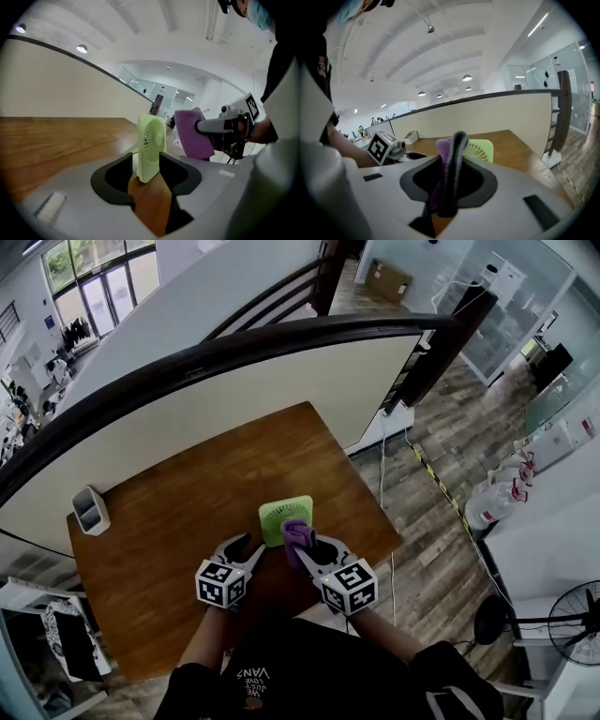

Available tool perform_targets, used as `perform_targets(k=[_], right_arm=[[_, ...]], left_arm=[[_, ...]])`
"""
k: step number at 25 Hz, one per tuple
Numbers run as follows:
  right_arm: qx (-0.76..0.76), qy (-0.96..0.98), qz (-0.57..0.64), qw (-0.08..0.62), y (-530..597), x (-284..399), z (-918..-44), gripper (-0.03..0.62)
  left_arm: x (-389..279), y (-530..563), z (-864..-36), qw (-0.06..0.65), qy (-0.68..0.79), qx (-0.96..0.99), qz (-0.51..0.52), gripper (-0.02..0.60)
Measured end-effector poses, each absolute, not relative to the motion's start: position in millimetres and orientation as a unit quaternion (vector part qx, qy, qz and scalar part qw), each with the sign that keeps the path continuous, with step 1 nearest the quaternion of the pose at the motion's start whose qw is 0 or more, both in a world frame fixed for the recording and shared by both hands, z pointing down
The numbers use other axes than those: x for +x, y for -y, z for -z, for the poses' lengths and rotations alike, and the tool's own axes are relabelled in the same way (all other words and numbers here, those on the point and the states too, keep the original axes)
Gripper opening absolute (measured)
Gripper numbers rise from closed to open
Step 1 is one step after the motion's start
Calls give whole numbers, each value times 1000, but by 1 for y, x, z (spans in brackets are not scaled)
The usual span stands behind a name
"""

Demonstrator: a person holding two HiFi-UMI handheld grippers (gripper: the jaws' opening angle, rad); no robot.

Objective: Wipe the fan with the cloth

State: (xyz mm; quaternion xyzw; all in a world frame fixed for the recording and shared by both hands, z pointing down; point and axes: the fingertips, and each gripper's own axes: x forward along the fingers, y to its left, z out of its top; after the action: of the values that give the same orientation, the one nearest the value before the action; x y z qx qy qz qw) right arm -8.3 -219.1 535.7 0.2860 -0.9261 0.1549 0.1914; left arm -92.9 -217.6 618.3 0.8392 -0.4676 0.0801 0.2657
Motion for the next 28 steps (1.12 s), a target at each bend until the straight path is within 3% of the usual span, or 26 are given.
perform_targets(k=[17, 20, 28], right_arm=[[231, 942, -101, 223, 235, -67, -550, 92], [229, 941, -102, 229, 241, -69, -554, 92], [236, 937, -114, 231, 252, -68, -563, 92]], left_arm=[[-71, 241, -664, 278, 413, 860, -112, 163], [-64, 246, -663, 265, 402, 867, -125, 116], [-64, 248, -660, 276, 381, 874, -121, 101]])
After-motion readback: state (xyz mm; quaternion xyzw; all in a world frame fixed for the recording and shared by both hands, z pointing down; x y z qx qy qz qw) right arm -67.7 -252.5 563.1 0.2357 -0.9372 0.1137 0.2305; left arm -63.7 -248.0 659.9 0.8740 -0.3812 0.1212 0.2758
